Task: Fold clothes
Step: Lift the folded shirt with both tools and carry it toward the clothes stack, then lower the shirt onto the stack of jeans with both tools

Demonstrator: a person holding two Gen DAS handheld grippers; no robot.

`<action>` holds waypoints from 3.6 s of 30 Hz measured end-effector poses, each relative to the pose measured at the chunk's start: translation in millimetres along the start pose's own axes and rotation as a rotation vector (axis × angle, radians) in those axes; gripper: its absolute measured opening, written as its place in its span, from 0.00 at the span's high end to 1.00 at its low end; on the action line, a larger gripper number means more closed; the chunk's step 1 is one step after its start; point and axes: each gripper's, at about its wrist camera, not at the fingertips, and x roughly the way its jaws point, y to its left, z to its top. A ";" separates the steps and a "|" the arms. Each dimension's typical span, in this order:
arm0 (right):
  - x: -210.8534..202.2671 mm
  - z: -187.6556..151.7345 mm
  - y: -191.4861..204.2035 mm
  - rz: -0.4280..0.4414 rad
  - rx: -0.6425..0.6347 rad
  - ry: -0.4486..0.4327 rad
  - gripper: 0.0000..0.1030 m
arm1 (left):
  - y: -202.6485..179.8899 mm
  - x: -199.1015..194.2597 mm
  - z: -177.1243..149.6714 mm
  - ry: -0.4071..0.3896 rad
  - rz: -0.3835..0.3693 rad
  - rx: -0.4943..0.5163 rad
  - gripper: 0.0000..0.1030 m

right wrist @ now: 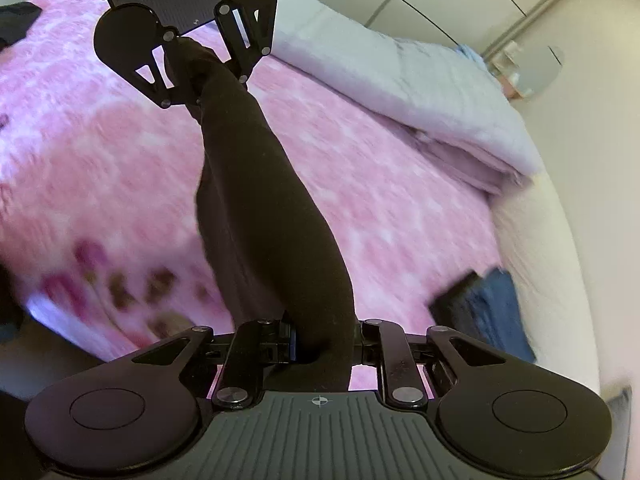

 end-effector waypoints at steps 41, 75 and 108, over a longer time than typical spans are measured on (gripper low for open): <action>201.4 -237.5 -583.2 -0.261 -0.083 -0.190 0.81 | 381.7 353.3 305.3 0.007 0.380 -0.070 0.92; 276.5 -329.8 -512.0 -0.032 -0.008 0.112 0.88 | 248.6 453.3 221.8 0.064 0.246 0.041 0.93; 228.3 -312.9 -535.7 -0.010 0.249 0.032 0.84 | 264.5 337.3 125.1 -0.032 0.032 -0.512 0.84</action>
